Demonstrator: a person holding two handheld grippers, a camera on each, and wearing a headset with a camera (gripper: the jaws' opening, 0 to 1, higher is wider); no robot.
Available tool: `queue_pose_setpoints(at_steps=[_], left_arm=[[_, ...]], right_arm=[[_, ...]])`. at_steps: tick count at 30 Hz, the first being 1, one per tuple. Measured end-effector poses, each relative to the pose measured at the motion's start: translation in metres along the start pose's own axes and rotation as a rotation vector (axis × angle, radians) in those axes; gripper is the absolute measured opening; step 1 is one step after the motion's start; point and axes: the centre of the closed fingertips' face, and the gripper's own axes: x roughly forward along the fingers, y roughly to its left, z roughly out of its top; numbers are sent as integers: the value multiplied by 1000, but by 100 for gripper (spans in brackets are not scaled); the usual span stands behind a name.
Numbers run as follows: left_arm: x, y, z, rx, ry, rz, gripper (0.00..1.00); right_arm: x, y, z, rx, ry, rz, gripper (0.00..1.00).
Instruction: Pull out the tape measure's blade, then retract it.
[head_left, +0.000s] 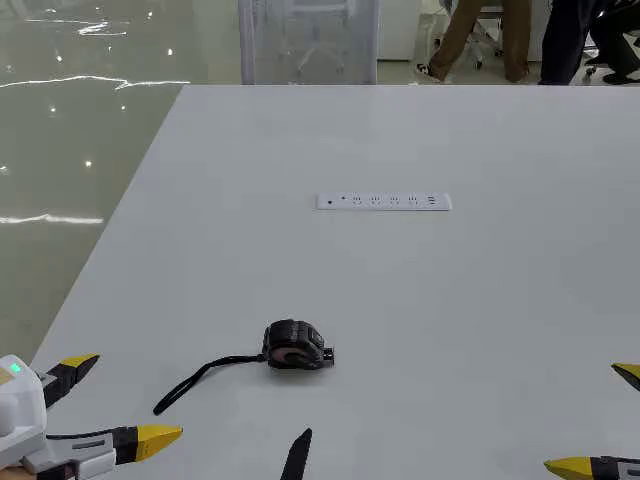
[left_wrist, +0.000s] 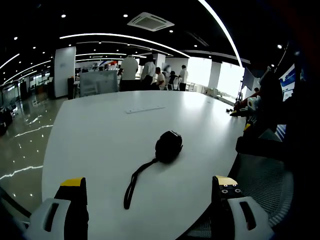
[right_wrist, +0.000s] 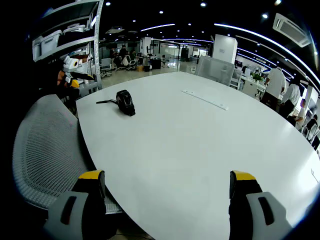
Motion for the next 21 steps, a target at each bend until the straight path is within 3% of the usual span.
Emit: queue_pose_setpoints(at_steps=[7, 18, 21], left_arm=[[4, 1, -5, -2, 10, -2, 100], [2, 2, 0, 6, -5, 0, 100], [2, 4, -3, 0, 11, 13, 100]], right_arm=[[-1, 2, 1, -1, 1, -1, 100], [-3, -1, 0, 0, -5, -15, 100], [-2, -2, 0, 3, -2, -17, 100]])
